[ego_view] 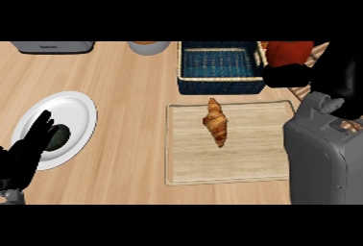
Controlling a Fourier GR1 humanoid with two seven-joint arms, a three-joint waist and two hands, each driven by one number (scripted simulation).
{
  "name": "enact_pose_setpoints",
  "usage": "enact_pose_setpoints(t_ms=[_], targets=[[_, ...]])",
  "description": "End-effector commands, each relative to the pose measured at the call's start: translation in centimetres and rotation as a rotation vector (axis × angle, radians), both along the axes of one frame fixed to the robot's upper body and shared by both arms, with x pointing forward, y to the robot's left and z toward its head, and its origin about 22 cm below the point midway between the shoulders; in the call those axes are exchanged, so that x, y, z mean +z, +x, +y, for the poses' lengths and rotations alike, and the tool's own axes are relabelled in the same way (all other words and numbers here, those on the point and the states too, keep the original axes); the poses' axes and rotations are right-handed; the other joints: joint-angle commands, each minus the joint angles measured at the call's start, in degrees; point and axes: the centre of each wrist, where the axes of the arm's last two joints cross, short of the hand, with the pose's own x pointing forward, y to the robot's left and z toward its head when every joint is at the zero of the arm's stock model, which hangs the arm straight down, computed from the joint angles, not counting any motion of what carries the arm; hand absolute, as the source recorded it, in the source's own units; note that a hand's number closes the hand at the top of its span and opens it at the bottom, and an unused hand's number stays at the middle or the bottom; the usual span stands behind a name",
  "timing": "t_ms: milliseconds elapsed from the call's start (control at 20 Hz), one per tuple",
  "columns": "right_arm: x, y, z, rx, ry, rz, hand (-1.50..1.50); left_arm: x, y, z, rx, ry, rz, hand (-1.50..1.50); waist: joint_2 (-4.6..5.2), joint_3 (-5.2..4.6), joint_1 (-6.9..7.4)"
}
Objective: Pick the bell pepper from the tray and place it in the tiered shelf
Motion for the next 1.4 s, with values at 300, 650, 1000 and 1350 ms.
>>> enact_pose_setpoints(t_ms=[300, 650, 1000, 1350], targets=[[7.4, -1.6, -0.4, -0.197, -0.03, -0.052, 1.5, -0.5, -0.8, 0.4, 0.011, -0.004, 0.012, 0.0, 0.15, -0.19, 0.15], [9.3, 1.3, -1.5, -0.309, -0.143, 0.031, 1.5, 0.3, 0.5, -0.9, 0.013, 0.004, 0.011, 0.0, 0.29, -0.17, 0.38], [12.8, 1.4, -4.7, -0.314, -0.131, 0.047, 1.5, -0.3, -0.4, -0.6, -0.012, -0.012, 0.031, 0.0, 0.25, -0.13, 0.39], [11.6, 3.8, -9.7, -0.396, -0.224, 0.131, 1.5, -0.1, 0.8, 0.3, 0.003, -0.022, 0.024, 0.0, 0.46, -0.14, 0.15]])
